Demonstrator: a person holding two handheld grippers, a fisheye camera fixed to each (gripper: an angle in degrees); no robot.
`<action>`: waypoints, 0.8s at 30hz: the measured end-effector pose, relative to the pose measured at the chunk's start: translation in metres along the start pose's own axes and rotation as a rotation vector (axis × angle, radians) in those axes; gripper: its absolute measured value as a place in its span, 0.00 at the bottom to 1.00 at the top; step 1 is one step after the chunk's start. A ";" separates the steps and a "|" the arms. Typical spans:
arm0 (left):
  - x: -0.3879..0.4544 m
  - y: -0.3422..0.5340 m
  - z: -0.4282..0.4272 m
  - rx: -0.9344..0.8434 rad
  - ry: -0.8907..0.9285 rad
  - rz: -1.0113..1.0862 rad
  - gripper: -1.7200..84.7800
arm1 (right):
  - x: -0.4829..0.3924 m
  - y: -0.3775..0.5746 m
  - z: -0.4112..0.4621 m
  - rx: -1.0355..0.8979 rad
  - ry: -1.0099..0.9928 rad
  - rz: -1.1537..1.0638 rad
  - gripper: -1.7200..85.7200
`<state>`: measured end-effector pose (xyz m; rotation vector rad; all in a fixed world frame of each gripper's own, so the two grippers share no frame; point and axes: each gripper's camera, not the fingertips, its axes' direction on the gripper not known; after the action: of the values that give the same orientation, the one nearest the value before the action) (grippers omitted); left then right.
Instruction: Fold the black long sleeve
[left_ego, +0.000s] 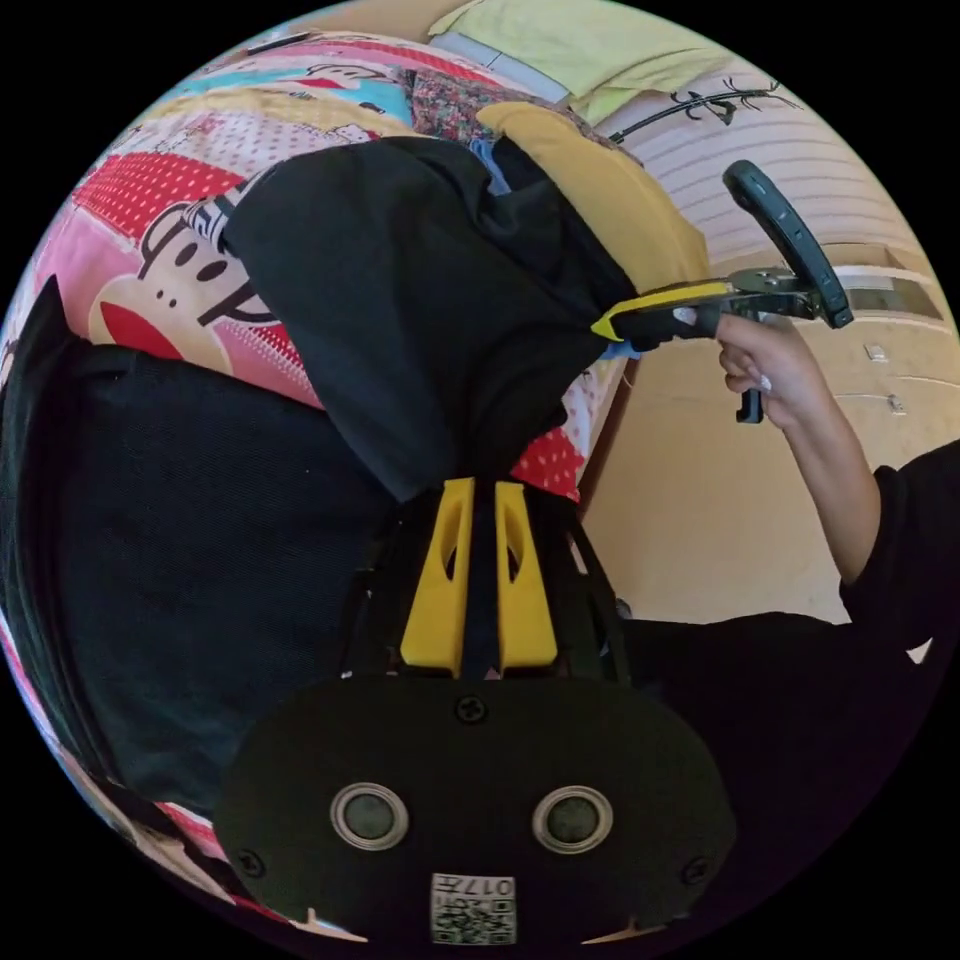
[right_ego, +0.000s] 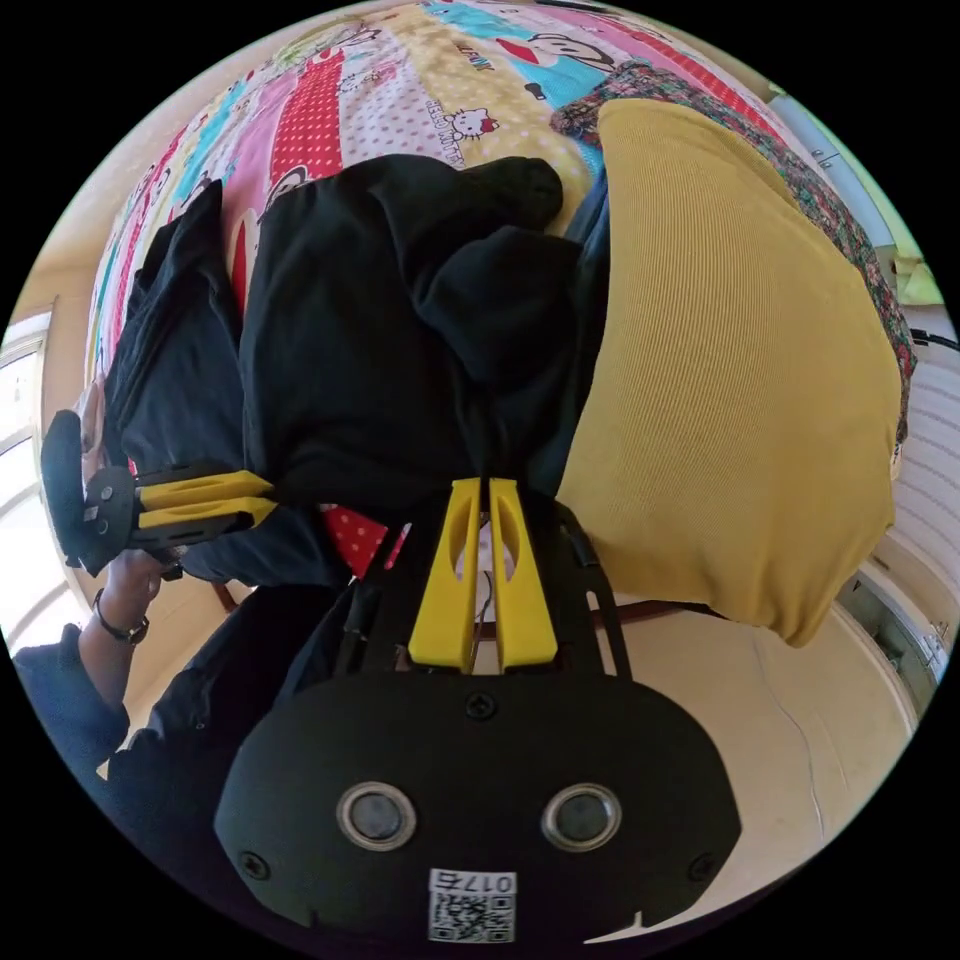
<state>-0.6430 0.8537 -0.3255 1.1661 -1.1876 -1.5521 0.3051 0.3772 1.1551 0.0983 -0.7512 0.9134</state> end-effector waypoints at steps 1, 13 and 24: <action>0.002 0.002 -0.004 0.026 -0.010 -0.001 0.08 | 0.002 0.002 -0.007 0.017 -0.009 0.003 0.02; 0.059 -0.042 0.029 0.028 -0.249 0.148 0.08 | 0.099 0.020 -0.109 0.208 -0.490 0.171 0.03; 0.039 0.028 -0.069 0.218 -0.319 0.012 0.04 | 0.142 0.069 -0.131 0.249 -0.646 0.159 0.04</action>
<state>-0.5815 0.7970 -0.3128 1.0692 -1.6042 -1.6738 0.3794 0.5673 1.1306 0.5807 -1.2506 1.1387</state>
